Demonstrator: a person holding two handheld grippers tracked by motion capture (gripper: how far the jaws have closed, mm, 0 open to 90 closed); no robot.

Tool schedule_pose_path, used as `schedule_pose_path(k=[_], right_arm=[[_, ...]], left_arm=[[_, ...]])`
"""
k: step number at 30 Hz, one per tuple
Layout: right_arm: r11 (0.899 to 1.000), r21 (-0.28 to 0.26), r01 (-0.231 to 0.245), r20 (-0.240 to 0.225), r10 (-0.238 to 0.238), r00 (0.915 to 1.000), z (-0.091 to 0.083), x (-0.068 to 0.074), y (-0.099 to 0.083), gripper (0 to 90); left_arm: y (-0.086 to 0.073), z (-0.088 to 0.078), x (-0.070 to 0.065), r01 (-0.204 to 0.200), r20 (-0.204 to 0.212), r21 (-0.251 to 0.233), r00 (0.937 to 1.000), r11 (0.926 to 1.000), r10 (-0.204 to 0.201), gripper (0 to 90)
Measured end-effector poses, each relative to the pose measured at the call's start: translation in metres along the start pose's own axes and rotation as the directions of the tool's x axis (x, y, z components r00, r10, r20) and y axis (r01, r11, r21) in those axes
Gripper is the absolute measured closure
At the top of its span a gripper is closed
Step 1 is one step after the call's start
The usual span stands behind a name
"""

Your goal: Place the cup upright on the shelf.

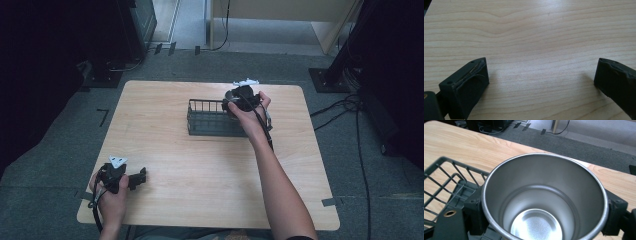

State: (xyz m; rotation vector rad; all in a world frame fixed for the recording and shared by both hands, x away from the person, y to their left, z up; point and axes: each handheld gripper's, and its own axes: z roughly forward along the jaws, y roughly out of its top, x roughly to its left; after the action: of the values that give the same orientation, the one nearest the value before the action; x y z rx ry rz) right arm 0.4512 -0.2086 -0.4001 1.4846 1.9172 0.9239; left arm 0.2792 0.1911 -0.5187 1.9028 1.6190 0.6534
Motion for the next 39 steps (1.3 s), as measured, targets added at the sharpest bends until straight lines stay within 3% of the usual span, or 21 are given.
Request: schedule_pose_path(k=[32,39], right_arm=[[0.999,0.019,0.034,0.006,-0.034,0.9994,0.004,0.000,-0.039,14.5],[1.000,0.024,0.018,-0.048,-0.017,0.9987,-0.004,-0.002,-0.038,4.4]], left_arm=[[0.000,0.000,0.000,0.000,0.000,0.000,1.0000,1.0000,0.000,0.0],[0.000,0.000,0.000,0.000,0.000,0.000,1.0000,1.0000,0.000,0.0]])
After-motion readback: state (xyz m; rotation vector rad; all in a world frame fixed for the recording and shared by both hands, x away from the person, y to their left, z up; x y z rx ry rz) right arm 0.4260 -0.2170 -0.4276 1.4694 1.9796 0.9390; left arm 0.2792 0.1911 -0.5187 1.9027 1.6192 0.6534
